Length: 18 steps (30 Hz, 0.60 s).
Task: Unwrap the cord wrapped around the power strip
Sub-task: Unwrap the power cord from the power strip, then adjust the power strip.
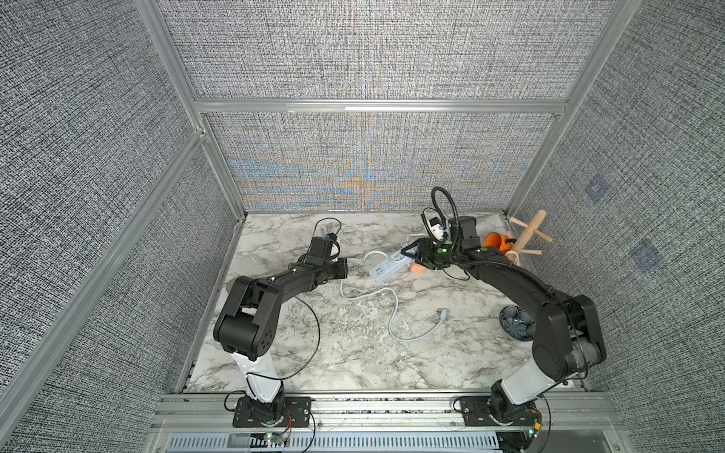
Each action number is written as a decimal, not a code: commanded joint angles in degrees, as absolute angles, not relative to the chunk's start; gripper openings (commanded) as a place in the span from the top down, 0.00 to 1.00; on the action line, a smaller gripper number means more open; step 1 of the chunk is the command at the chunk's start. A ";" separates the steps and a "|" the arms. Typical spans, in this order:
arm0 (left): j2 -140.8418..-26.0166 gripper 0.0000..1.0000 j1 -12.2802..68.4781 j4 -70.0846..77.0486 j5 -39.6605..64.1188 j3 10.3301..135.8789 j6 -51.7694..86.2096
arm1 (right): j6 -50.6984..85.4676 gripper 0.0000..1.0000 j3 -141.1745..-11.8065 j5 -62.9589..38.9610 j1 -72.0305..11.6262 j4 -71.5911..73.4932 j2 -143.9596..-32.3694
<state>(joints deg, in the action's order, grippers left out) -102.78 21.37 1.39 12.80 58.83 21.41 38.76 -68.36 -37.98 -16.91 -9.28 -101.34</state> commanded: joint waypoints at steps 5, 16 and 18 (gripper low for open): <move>-96.82 0.02 21.27 -8.33 9.74 59.59 18.57 | 44.82 1.00 -67.90 -37.99 -17.51 0.67 -101.30; -85.13 0.17 21.25 4.41 35.34 50.87 41.65 | 50.30 1.00 -67.46 -37.13 -17.77 8.29 -103.39; -85.66 0.19 21.25 15.16 39.02 47.04 49.26 | 50.54 1.00 -67.66 -37.35 -17.78 8.62 -103.63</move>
